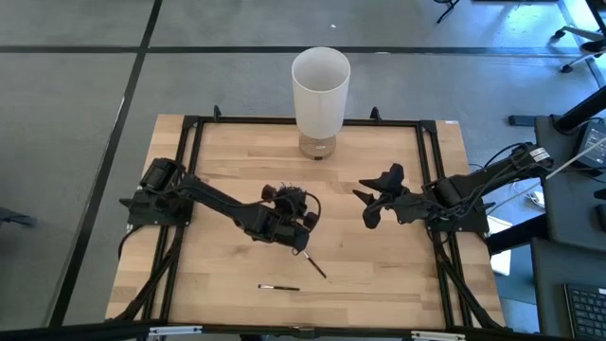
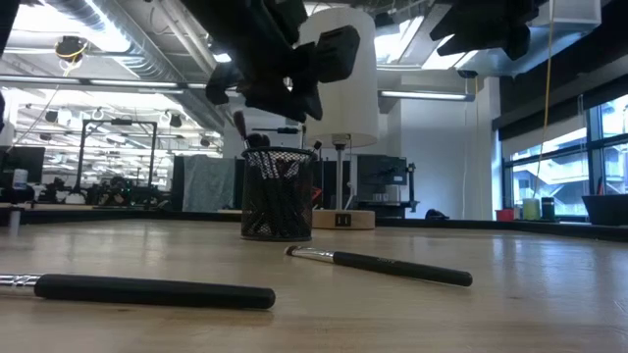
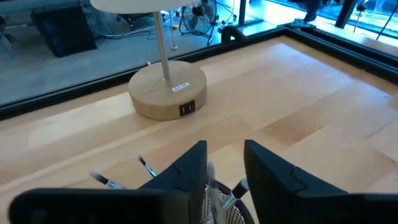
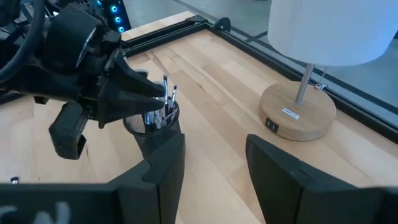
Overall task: Put items in baskets/containers
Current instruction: Put the eyeshadow brush into the holder
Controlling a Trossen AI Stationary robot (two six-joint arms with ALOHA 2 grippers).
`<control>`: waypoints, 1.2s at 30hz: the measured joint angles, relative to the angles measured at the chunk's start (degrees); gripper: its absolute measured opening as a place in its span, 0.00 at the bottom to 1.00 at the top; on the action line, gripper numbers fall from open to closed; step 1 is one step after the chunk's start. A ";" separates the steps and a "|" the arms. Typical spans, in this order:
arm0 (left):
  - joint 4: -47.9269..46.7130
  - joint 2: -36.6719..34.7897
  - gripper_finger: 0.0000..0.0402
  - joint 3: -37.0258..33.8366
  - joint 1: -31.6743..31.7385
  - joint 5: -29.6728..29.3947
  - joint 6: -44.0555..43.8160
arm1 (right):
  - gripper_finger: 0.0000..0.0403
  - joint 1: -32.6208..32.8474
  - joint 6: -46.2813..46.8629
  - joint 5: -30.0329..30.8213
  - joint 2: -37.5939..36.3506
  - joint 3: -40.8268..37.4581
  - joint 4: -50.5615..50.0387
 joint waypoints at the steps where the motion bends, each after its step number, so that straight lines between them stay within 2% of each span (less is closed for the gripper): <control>1: 0.00 0.00 0.27 0.00 0.00 0.39 0.62 | 0.42 0.00 -0.01 0.01 0.00 0.00 -0.01; 5: -0.03 -0.39 0.30 0.00 -0.09 3.55 6.03 | 0.42 0.00 -0.03 0.03 0.00 0.00 -0.43; 8: -0.03 -2.56 0.31 0.00 -0.76 8.80 11.12 | 0.42 0.00 -0.03 0.04 0.00 0.00 -0.75; 11: -0.04 -5.85 0.31 0.00 -2.02 17.32 17.59 | 0.42 0.00 -0.05 -0.09 0.00 0.00 -1.25; 17: 0.14 -9.94 0.28 0.02 -6.76 39.55 28.64 | 0.42 0.00 -0.05 -0.36 -0.13 0.00 -1.69; 20: -0.75 -8.59 0.26 0.06 -10.30 45.69 30.77 | 0.42 0.00 0.01 -0.54 -0.13 0.00 -1.69; 27: -3.11 -2.07 0.26 0.06 -18.38 48.30 33.58 | 0.42 0.00 1.08 -2.44 -0.15 0.00 -1.46; 36: -0.83 2.23 0.27 0.00 -20.85 50.38 28.29 | 0.42 0.00 1.56 -2.98 -0.15 0.00 -0.56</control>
